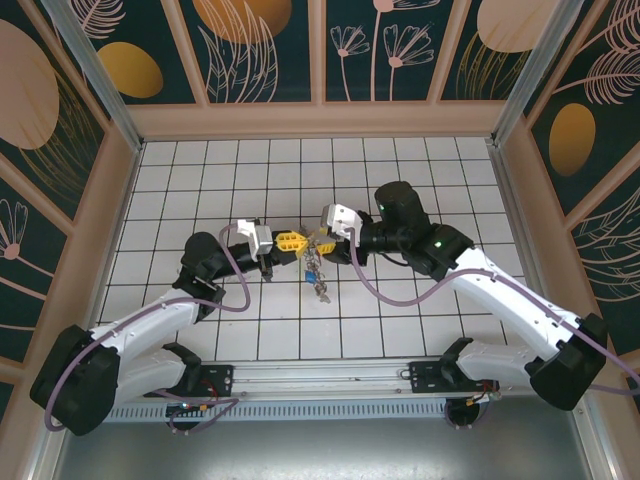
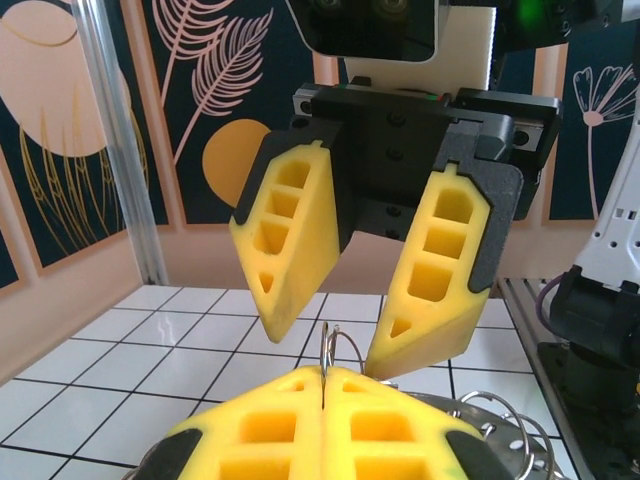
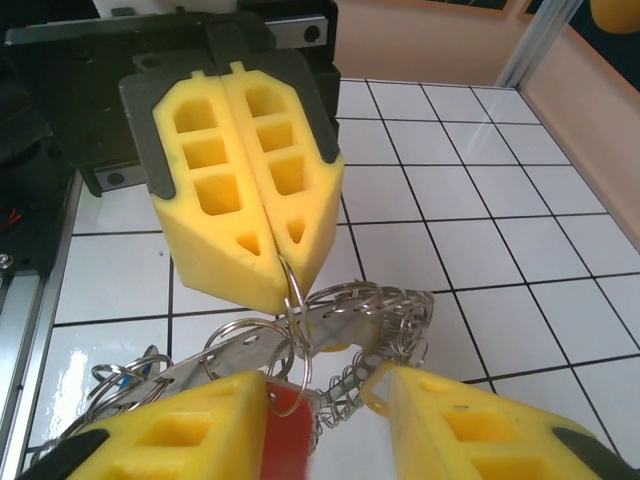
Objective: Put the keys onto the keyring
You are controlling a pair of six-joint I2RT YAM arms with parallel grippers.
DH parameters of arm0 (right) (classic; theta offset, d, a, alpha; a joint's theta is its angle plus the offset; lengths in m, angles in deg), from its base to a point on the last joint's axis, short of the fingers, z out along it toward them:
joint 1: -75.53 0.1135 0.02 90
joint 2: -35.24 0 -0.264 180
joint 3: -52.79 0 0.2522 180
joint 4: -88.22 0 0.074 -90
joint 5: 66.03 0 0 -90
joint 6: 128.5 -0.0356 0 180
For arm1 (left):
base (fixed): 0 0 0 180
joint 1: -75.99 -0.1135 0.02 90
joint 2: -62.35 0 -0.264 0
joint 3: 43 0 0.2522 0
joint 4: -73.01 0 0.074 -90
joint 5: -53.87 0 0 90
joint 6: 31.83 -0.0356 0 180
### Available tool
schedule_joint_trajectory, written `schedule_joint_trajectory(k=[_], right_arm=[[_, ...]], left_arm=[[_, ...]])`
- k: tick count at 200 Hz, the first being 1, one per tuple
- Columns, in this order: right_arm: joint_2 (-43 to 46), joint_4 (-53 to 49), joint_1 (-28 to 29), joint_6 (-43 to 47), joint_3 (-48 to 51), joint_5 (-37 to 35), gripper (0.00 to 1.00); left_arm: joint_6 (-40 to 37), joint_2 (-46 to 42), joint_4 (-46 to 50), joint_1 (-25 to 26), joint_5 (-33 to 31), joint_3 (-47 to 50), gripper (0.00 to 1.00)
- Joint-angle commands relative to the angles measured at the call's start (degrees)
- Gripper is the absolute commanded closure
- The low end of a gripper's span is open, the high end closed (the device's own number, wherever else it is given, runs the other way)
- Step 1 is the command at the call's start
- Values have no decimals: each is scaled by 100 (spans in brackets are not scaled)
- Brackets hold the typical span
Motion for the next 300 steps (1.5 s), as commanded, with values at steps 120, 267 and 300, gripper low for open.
schedule_joint_trajectory(k=[120,267,300], right_arm=[[-294,-53,134,142,-245,277,93],[-554,-950,504,475,-932,-770,100],[-506,-956,513,458,-912,-746,100]], left_arm=[[188,187,-675,53,421,-289,100],[-4166,93,6105,56,-93,-2157,78],[-4497,189,6638,58,-272,-2377,88]])
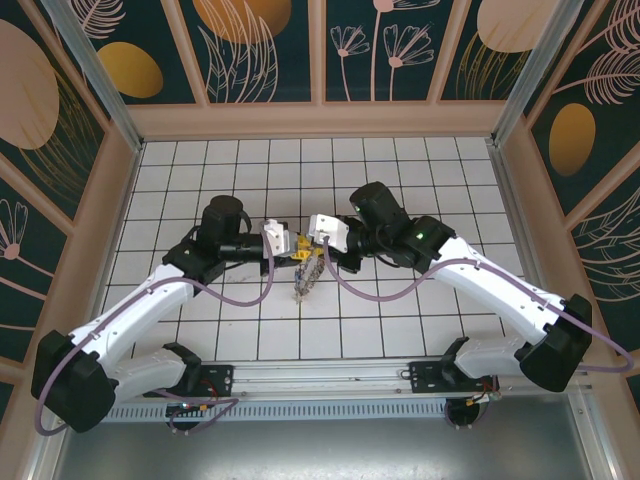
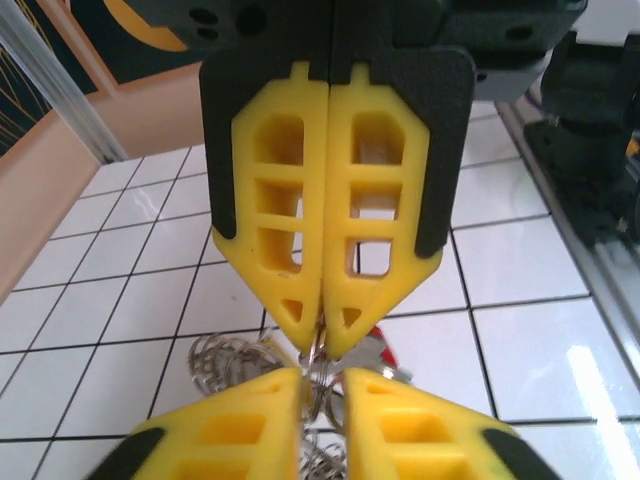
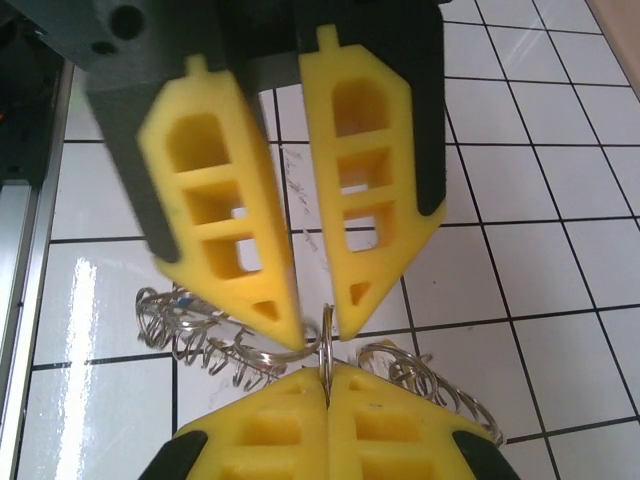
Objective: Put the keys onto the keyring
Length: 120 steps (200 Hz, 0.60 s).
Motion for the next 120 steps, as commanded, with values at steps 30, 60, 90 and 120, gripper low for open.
schedule_joint_trajectory(k=[30,60,90,120], right_arm=[[169,243,101,26,-208,186,100],[193,324,108,29,-170,298,100],[353,352,44,72,48,585,93],[555,504,-149,-21,467,887,84]], left_arm=[[-442,44,602,23,-256,-159,94],[-454,157,635,25,-65,-263,100],[172,-43,-366,14,461,18,100],[1249,-180,-1908,12,803,558,100]])
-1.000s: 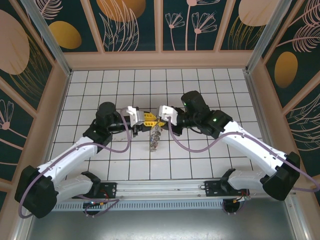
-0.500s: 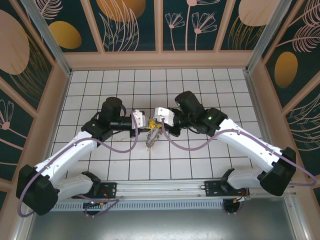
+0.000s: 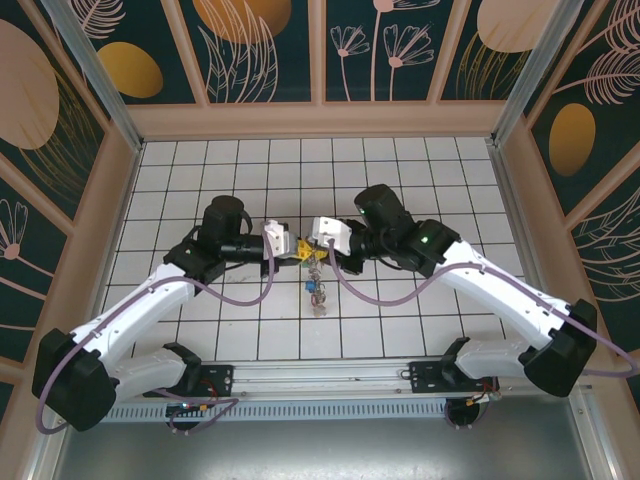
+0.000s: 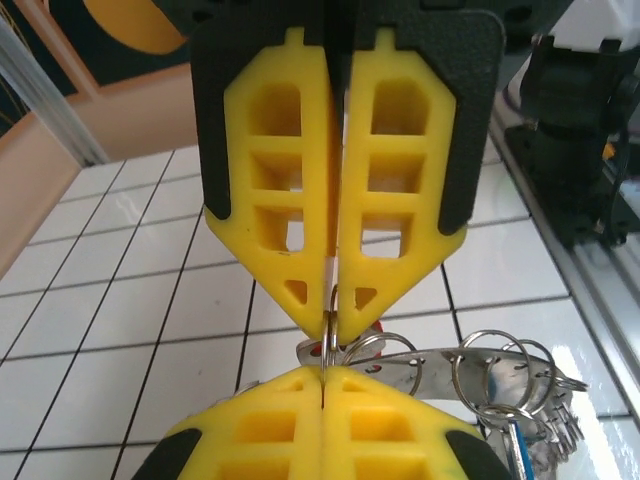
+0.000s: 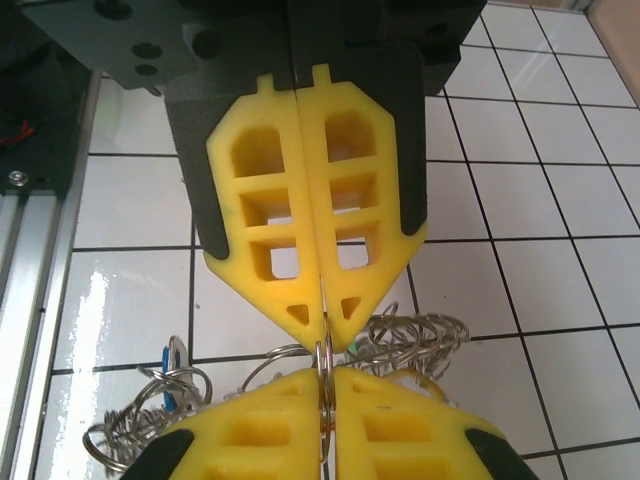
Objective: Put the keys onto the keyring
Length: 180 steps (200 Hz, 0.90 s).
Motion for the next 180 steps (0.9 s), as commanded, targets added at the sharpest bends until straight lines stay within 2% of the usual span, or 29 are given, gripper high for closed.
schedule_joint_trajectory(k=[1,17,34,85,97,144,180], right_arm=[[284,333,-104,-29,204,565,83],[278,262,-189,-77,223,662,75],[298,232,-247,-116,228,712,71],[303,157,-434,-229,201,820,71],[315,194,-492,-319,210,854,74],[266,225,-612,-522,192,1015,97],[123,117,-641,-589,150,1245,100]], left_arm=[[991,-182,-1622,14,463,403,100],[1376,-284,-2392,16,441,684,100],[1458,-290,-2592,16,438,761,100],[1625,-377,-3065,10,508,973,100],[1635,-378,-3098,9,538,994,100],[1699,-369,-3236,15,596,1040,100],[1944,-325,-3711,15,577,1150,100]])
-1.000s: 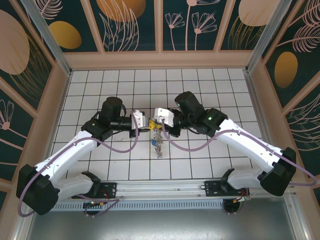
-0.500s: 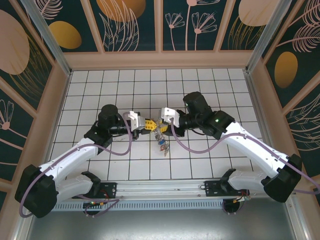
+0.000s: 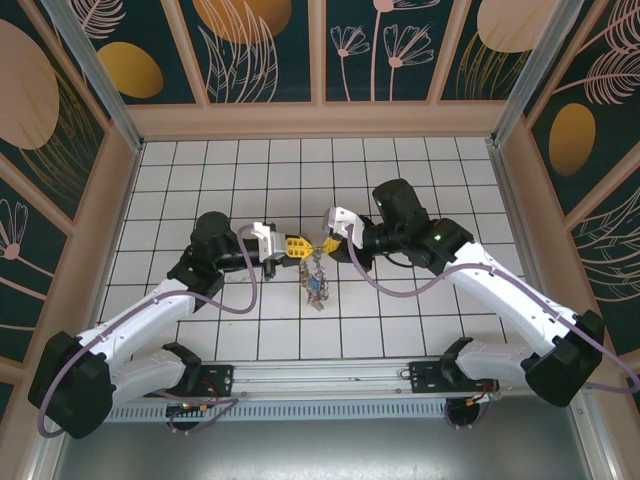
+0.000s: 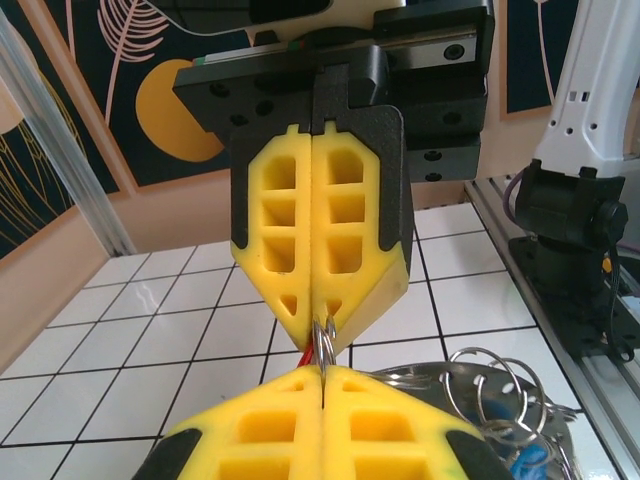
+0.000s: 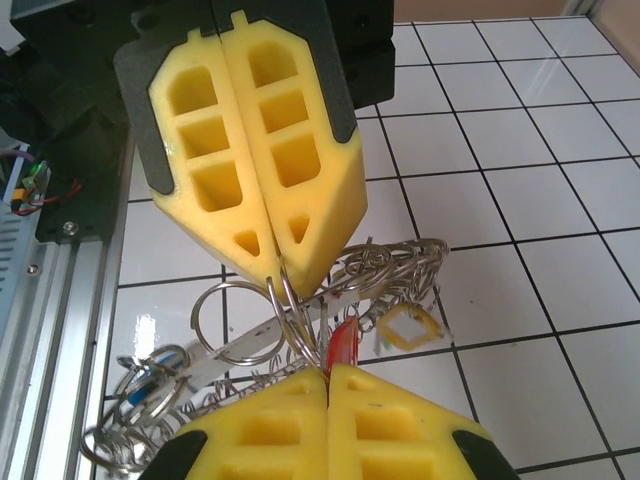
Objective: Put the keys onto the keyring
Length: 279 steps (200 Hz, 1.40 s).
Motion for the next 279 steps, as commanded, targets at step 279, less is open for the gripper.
schedule_joint_trajectory(k=[279], right_arm=[[39,573,30,283,119,467,74]], left_arm=[[200,158,-869,27,810,146,100]])
